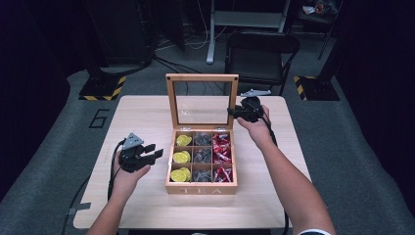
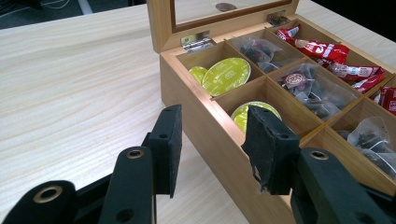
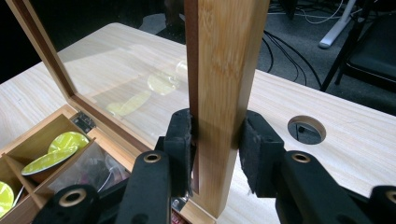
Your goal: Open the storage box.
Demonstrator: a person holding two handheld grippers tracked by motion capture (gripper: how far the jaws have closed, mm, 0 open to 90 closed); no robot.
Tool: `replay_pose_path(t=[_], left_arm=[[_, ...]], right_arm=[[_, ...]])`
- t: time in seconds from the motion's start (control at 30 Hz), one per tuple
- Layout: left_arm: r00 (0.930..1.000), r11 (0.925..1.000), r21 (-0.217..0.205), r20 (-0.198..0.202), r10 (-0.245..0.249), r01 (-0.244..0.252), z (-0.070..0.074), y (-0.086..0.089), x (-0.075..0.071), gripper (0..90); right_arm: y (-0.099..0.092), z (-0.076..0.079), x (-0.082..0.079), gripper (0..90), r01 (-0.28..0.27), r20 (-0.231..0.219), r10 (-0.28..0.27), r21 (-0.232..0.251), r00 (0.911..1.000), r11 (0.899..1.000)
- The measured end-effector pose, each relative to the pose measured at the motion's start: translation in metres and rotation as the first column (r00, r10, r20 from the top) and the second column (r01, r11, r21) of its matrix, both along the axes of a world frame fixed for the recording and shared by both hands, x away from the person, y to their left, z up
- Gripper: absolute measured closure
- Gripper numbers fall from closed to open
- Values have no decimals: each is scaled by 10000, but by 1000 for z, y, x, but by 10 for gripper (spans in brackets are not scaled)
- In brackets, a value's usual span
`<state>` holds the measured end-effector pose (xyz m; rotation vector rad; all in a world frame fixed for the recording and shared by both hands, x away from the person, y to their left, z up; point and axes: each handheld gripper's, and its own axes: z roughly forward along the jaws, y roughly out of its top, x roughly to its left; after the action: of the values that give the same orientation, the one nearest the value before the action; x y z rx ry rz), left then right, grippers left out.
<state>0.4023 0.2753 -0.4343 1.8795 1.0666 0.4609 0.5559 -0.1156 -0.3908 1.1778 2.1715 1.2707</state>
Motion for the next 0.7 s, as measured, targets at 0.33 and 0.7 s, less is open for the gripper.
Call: replay_pose_path(t=[0.33,0.7], left_arm=[[10000,10000,89,-74,14,-14,-5,2,-2,564],[9998,9998,194,-181,-63,67,-9,1,-4,564]], right_arm=[[0,-2,6,652,82,-97,-81,135,9999,9999],[2,-3,11,647,213,-242,-211,94,9995,9997]])
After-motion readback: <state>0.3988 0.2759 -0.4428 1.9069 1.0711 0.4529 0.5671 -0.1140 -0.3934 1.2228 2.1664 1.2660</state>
